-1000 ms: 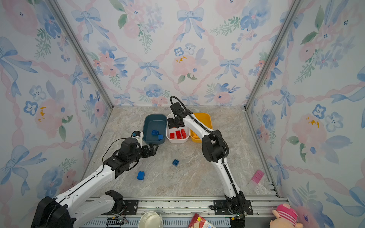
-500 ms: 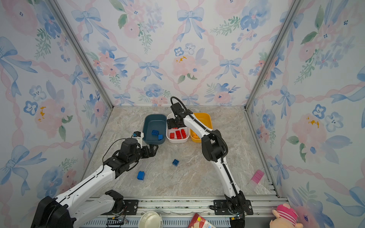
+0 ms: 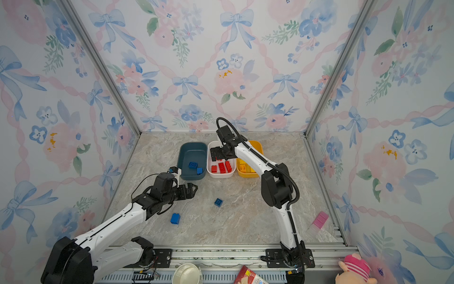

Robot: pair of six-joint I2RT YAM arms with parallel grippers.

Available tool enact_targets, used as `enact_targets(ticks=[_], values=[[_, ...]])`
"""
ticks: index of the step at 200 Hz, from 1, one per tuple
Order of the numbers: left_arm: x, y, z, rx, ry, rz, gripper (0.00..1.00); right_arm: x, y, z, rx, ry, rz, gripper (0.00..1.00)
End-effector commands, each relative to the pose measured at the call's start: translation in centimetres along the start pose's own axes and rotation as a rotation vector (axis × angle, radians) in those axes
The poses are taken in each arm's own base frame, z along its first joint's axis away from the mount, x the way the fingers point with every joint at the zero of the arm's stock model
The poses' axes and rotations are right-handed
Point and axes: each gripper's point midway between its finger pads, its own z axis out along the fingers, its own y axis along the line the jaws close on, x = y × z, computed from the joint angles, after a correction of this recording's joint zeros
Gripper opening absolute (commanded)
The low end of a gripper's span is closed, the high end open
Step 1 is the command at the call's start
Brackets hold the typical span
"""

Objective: Sort the legos into containers by color
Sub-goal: 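Lower the large red brick into the white bin and open the right gripper, then lower the left gripper onto the tall blue brick and close on it while right withdraws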

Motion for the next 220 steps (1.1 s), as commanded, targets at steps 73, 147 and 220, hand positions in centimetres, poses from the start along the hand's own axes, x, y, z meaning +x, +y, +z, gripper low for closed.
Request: enact_targets(ticks=[73,147,220], values=[[4.0,3.2,-2.7,-0.168,0.160,-0.104,0.96,7.6,1.0,-5.0,-0.055,0.077,0.032,0.98],[7.2,5.0,-3.3,-0.273,0.289,-0.120,0.85,11.3,1.5,-6.5,-0.065,0.135,0.031,0.97],[9.5,5.9,-4.3,-0.332,0.362,-0.140,0.79,12.3,1.7,-6.3,-0.085,0.167,0.036,0.97]])
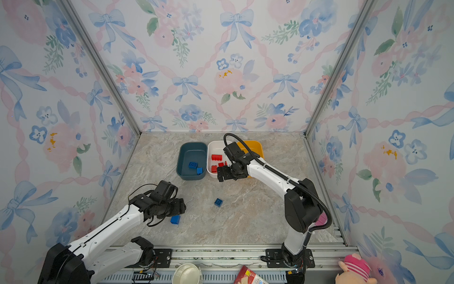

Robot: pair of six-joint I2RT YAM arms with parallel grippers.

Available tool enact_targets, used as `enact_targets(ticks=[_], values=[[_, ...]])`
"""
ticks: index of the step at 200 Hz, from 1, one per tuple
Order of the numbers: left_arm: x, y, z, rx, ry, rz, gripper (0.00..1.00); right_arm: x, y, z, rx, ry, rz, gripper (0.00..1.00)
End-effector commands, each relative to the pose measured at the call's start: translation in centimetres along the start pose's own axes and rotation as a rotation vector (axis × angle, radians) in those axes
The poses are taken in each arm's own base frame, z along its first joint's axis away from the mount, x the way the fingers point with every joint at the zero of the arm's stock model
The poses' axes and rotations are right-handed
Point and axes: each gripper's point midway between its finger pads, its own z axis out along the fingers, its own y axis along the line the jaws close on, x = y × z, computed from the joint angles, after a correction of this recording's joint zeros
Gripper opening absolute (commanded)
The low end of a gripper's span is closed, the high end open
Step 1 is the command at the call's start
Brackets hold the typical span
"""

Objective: Sort the legos into containers by color
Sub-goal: 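Lower the left gripper onto the tall blue brick and close on it while right withdraws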

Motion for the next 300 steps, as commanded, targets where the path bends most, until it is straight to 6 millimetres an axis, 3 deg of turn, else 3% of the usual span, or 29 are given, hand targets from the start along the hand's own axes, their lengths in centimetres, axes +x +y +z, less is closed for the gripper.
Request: enact_targets(ticks=[1,82,169,290,300], values=[[1.0,0.8,-0.1,-0.041,0.030,-0.023,0.78,1.0,0.5,-0.4,-0.021,0.028,0.006,0.97],[3.0,1.6,1.2,-0.087,0.091,-0.023,0.67,1.8,0.6,0.1,-0.041,0.044,0.005,0.97],[3.5,2.0,1.8,-0.133,0.104,-0.022,0.61,3.0,-0.1,-0.2,-0.039,0.047,0.019,0.97],[4.4,1.9,2.0,-0.149,0.105,-0.020,0.39,4.0,-1.0,-0.2,-0.034,0.054,0.033,0.97],[4.4,1.8,1.9,-0.145,0.103,-0.020,0.37,3.7,-0.8,-1.1,-0.042,0.030,0.030,0.97]])
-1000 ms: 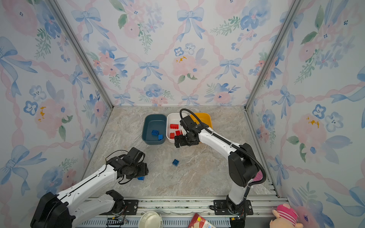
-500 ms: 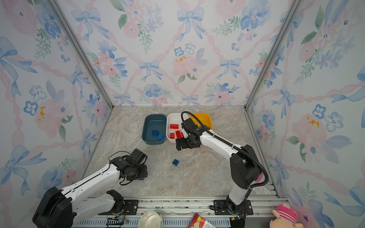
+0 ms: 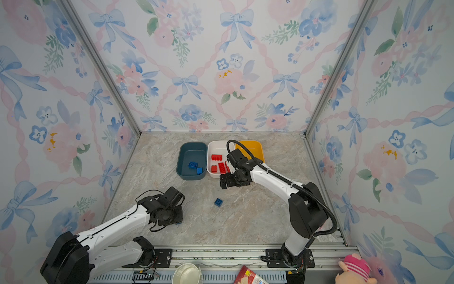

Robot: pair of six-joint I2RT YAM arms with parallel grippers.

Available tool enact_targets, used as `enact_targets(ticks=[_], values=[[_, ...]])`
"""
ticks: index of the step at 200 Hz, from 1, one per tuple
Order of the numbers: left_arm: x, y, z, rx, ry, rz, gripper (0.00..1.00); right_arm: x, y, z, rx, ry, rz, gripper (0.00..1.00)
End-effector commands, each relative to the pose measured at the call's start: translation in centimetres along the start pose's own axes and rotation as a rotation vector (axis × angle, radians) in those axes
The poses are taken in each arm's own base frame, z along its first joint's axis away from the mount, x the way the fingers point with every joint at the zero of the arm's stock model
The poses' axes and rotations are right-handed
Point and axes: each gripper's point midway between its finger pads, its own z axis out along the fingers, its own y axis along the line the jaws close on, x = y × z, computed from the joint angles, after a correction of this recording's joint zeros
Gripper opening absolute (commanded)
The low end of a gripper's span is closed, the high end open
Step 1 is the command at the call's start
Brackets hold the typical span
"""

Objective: Sort the legos into containers by color
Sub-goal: 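Lower the left gripper onto the tall blue brick and close on it while right withdraws, then lift the tall blue brick with the left gripper toward the teal bin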

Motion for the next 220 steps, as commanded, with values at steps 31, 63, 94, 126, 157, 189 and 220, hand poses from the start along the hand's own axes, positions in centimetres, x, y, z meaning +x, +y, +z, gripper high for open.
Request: enact_targets(ticks=[31,63,94,126,157,189,220], values=[[0.7,0.6,0.1,-0.024,0.003,-0.011,0.33,0.3,0.0,-1.6,-0.021,-0.035,0.017,0.97],[0.0,-0.1,-0.7,0.002,-0.026,-0.022,0.31,0.7,-0.2,-1.8,-0.017,-0.037,0.024,0.97],[-1.6,-1.3,-2.0,0.030,-0.080,-0.029,0.29,1.1,-0.5,-2.2,-0.011,-0.040,0.028,0.97],[-4.3,-3.3,-4.0,0.056,-0.147,-0.018,0.29,1.5,-0.9,-2.4,-0.005,-0.044,0.039,0.97],[-6.9,-5.0,-5.4,0.045,-0.199,0.018,0.28,1.8,-1.4,-2.9,0.001,-0.052,0.048,0.97],[-10.1,-7.0,-6.1,0.025,-0.240,0.060,0.27,2.0,-2.2,-3.4,0.013,-0.063,0.062,0.97],[-13.1,-9.0,-6.4,0.036,-0.265,0.092,0.27,2.3,-3.1,-4.4,0.032,-0.082,0.078,0.97]])
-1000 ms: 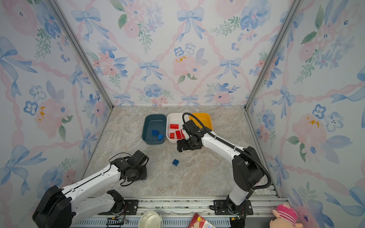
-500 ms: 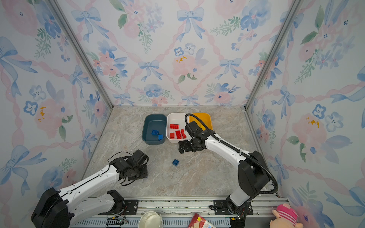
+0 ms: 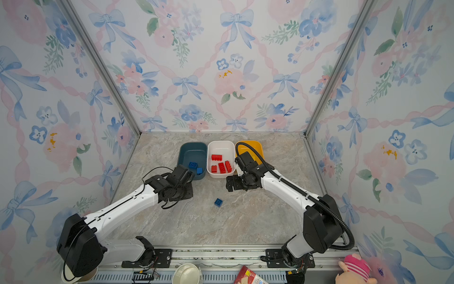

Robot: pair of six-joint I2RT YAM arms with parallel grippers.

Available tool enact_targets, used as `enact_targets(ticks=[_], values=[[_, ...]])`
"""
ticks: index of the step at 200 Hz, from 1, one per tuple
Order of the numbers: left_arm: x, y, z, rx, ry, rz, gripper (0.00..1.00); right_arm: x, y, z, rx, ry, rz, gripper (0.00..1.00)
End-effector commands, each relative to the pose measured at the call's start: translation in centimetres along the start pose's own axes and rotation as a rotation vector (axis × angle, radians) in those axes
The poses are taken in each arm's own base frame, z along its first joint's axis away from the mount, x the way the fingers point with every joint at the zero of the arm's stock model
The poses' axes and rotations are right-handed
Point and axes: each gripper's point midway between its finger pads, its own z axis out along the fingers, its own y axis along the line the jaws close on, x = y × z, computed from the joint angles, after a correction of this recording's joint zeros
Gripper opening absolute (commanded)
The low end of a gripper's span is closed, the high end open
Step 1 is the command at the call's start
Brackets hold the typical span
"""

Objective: Sort the legos into containers by color
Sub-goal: 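Lift the tall blue brick with the left gripper toward the teal bin, then lower the blue brick into the teal bin and open the left gripper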

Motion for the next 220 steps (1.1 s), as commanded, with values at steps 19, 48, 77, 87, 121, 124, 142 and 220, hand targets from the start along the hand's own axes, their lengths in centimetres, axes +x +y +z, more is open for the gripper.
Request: enact_targets(ticks=[19,48,77,87,121,124,142,220], values=[[-4.6,-1.8,0.1,0.001,-0.060,0.067,0.27,0.6,-1.6,-1.8,0.040,-0.036,0.041,0.97],[-7.0,-3.1,0.4,0.012,-0.080,0.089,0.26,1.1,-2.1,-2.3,0.049,-0.048,0.061,0.97],[-8.8,-3.8,1.5,0.012,-0.090,0.099,0.27,1.3,-2.4,-2.7,0.057,-0.059,0.071,0.97],[-9.4,-4.0,1.9,0.008,-0.094,0.103,0.26,1.3,-2.5,-2.9,0.062,-0.063,0.073,0.97],[-11.1,-4.3,3.4,0.005,-0.103,0.107,0.26,1.4,-2.9,-3.6,0.073,-0.075,0.079,0.97],[-11.2,-4.4,3.6,0.004,-0.104,0.108,0.26,1.4,-3.0,-3.6,0.074,-0.074,0.080,0.97],[-12.0,-4.5,4.5,-0.002,-0.105,0.115,0.26,1.6,-3.2,-3.8,0.080,-0.075,0.083,0.97],[-14.5,-5.4,8.0,-0.016,-0.101,0.134,0.33,2.1,-3.8,-4.4,0.092,-0.086,0.106,0.97]])
